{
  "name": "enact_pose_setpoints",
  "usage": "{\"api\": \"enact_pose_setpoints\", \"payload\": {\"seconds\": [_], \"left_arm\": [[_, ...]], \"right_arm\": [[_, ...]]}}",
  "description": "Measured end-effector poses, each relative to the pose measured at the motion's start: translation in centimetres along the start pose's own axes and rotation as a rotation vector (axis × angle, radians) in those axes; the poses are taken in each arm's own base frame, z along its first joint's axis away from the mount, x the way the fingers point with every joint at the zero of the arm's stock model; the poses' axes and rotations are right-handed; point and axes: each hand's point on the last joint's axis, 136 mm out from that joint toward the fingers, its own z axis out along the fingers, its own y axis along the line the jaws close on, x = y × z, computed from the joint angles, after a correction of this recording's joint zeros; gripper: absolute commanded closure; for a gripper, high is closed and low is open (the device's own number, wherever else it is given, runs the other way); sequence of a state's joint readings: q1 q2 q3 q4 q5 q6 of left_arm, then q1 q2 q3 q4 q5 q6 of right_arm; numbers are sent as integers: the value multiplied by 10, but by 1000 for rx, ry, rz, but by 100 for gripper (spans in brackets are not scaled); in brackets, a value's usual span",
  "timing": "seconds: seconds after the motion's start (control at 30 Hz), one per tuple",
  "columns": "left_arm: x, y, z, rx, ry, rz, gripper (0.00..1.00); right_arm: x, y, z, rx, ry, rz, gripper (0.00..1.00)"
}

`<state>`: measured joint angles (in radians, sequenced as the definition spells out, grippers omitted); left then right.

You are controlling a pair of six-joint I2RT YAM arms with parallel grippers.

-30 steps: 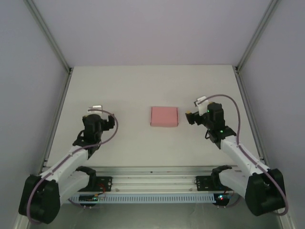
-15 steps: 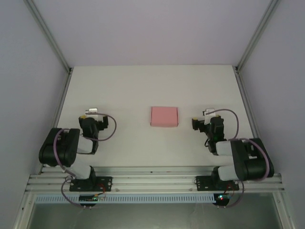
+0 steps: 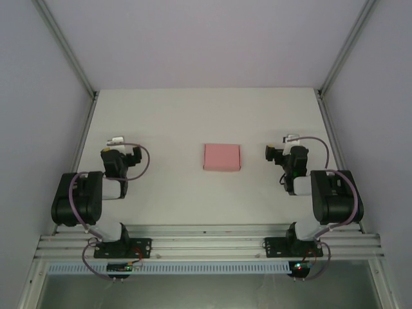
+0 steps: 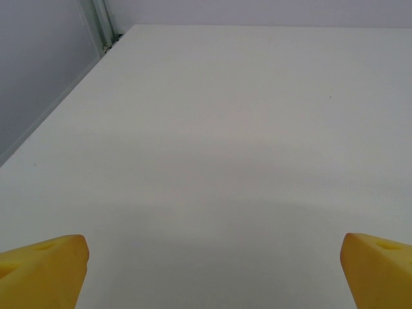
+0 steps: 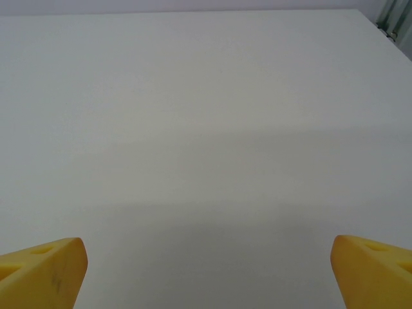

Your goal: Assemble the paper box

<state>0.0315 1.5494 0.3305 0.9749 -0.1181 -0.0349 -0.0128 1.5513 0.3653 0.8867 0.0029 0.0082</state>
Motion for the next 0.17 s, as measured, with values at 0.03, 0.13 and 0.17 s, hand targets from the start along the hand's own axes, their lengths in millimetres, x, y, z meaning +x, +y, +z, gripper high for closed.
{"api": "enact_pose_setpoints", "payload": {"seconds": [0.03,0.13,0.17], "left_arm": [[1,0,0,0,5,1,1],[3,0,0,0,12,2,1],[3,0,0,0,14,2,0]], "right_arm": [[0,0,0,0,2,0,1],[2,1,0,-4,9,3,1],[3,1,0,-4,10,3,1]]}}
